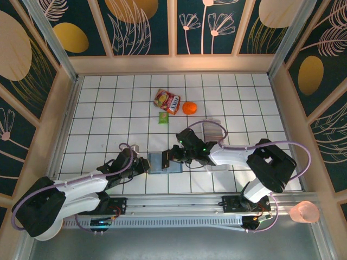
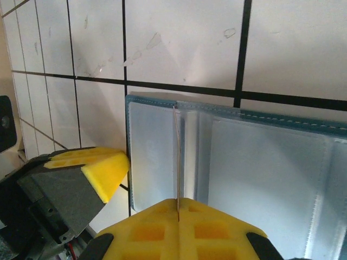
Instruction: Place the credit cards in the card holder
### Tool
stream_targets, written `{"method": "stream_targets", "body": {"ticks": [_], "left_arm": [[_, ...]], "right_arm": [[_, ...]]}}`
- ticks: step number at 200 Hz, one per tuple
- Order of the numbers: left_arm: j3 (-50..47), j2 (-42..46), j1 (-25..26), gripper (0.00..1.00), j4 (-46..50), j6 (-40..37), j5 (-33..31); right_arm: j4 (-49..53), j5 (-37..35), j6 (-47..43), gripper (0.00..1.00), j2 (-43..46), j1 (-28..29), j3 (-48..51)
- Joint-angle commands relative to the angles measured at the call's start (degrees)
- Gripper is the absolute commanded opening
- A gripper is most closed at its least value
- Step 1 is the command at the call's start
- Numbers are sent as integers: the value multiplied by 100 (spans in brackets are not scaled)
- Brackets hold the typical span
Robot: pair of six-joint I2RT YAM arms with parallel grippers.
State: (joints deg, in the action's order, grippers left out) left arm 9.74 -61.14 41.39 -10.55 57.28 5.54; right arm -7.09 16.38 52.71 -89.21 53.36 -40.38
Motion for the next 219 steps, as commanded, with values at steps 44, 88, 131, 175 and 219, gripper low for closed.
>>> {"method": "stream_targets", "body": {"ticks": [44, 88, 131, 175, 219], "left_arm": [[-60, -66, 40, 9, -162, -15, 8], [-61, -125, 35, 8, -193, -10, 17], [-16, -178, 36, 8, -175, -15, -8], [6, -213, 36, 7, -174, -6, 13], [17, -264, 34, 7, -181, -6, 26]], "right_arm": [[155, -266, 43, 0, 158, 55, 88], [92, -306, 89, 0, 193, 51, 170], [5, -335, 134, 0, 300, 46, 301], [-127, -238, 181, 0, 286, 43, 355], [-292, -252, 309, 0, 358, 46, 408]]}}
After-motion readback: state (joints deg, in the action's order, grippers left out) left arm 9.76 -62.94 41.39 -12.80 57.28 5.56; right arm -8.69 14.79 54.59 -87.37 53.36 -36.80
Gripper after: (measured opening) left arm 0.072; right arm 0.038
